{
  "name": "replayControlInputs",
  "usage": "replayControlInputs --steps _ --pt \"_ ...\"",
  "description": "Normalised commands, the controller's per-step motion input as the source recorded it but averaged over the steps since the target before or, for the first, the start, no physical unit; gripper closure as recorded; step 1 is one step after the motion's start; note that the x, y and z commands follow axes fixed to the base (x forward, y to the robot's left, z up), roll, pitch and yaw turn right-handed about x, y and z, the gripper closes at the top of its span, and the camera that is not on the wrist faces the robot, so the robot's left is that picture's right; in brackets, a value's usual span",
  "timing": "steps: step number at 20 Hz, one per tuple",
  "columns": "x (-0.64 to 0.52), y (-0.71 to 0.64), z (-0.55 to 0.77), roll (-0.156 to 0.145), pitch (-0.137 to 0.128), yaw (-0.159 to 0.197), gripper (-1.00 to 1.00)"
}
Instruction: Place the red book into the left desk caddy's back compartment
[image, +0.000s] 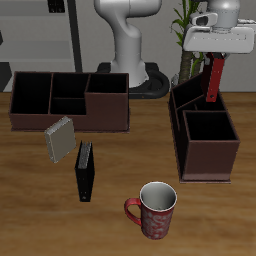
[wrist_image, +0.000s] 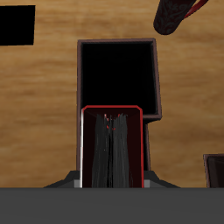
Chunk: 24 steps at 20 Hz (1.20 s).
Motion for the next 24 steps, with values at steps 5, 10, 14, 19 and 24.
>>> replayControlInputs --steps 5,10,14,19,24 --pt "0.04 0.02 -0.17 0.012 0.036 -0.026 1.0" --pt "-0.06 0.05 -0.15 0.025 0.015 -0.004 1.0" --pt "0.01 0.02 -0.1 0.007 0.011 -0.004 1.0" --pt "0.07 -0.01 -0.17 0.003 0.024 0.003 1.0" --pt "0.09 -0.04 -0.13 0.005 0.014 0.001 1.0"
